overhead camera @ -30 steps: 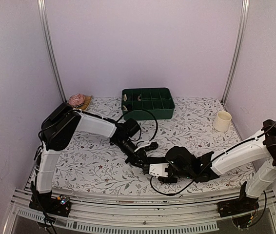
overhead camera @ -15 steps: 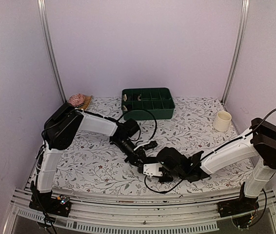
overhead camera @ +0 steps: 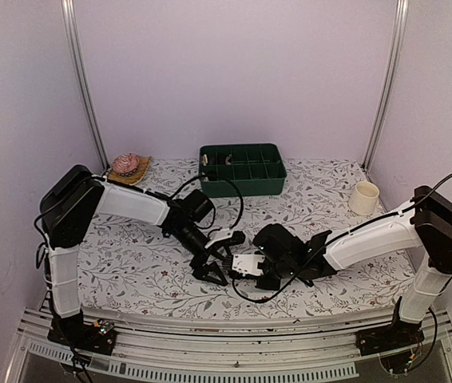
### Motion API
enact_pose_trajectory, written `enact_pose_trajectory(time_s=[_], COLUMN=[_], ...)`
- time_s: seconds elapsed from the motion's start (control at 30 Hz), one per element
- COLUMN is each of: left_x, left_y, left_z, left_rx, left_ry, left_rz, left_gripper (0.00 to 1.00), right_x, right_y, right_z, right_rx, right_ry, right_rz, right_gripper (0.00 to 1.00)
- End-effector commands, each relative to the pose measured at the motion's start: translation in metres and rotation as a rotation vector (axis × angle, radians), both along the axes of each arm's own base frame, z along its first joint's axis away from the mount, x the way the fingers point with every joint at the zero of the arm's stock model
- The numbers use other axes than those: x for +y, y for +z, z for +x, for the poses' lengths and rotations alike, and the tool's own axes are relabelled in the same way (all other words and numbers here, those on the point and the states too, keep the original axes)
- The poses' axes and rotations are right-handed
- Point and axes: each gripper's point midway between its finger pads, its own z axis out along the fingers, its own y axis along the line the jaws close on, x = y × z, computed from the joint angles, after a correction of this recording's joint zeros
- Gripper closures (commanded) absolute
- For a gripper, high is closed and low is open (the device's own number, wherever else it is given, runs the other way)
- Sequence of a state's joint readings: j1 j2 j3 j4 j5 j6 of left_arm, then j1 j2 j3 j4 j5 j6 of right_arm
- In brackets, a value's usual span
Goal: Roll the underwear
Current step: Roll the underwear at the center of the board.
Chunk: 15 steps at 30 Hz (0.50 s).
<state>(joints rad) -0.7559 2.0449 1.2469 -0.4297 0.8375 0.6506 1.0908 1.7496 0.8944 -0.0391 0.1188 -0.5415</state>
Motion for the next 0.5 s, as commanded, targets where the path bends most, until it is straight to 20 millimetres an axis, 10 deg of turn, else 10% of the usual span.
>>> enact_pose_trajectory(time_s=[0.0,0.47], left_x=[-0.001,-0.005], left_y=[-0.017,-0.037], left_z=[0.015,0.023], left_rx=[0.06,0.18], left_ry=[0.048,0.075], left_rz=[0.037,0.054], left_gripper=[0.01,0.02], right_x=[-0.023,-0.024], right_y=[-0.038,-0.049], right_z=[-0.03,-0.031], right_rx=[0.161,0.171], right_ry=[0.028,0.036], right_rz=[-0.128,-0.153], right_gripper=[0.9,0.9])
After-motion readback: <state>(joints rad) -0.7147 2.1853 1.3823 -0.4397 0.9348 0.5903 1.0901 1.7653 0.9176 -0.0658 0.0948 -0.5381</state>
